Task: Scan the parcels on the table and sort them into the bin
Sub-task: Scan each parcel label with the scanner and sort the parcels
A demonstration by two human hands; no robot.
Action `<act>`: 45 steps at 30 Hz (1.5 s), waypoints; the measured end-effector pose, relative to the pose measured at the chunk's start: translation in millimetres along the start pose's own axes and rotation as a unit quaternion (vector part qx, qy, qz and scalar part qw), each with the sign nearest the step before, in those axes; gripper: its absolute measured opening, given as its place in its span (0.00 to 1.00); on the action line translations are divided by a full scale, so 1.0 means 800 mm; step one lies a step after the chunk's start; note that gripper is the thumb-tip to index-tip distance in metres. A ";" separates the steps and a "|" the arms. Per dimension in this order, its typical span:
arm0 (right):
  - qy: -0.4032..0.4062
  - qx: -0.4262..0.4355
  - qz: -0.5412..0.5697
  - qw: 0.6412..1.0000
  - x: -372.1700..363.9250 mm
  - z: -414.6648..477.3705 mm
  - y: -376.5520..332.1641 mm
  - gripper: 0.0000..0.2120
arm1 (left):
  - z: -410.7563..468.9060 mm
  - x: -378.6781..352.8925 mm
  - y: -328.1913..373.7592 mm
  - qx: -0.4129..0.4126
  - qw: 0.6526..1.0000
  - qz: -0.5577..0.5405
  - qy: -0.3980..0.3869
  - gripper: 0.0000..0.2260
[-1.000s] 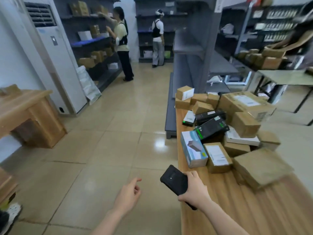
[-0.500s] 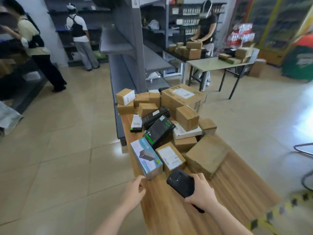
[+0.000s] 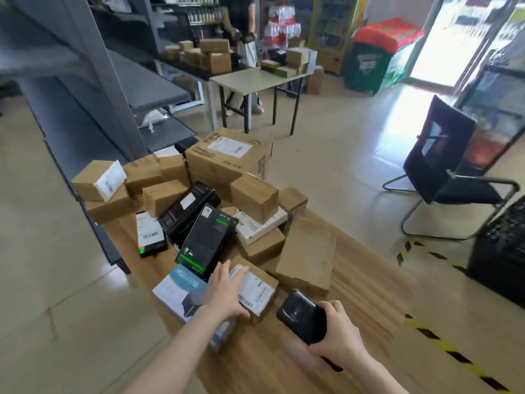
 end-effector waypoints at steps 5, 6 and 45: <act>-0.003 -0.023 -0.004 1.000 -0.003 0.001 0.007 0.42 | 0.016 -0.007 -0.002 0.001 0.998 0.042 -0.051 0.48; 0.000 -0.026 -0.003 1.000 -0.004 0.000 0.008 0.41 | 0.016 -0.011 -0.002 -0.001 0.998 0.043 -0.045 0.47; 0.033 -0.036 -0.176 0.983 0.031 -0.116 0.135 0.41 | -0.057 -0.058 0.102 -0.150 0.986 0.067 -0.001 0.39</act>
Point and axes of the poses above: each hand's wrist, its own z-axis towards the middle knuckle, its own x-axis out of the back of the hand, y = z × x, the point moved 2 cm from there along z, towards the middle knuckle, and after that the axes turned 10 degrees about -y, right-handed, at the moved point
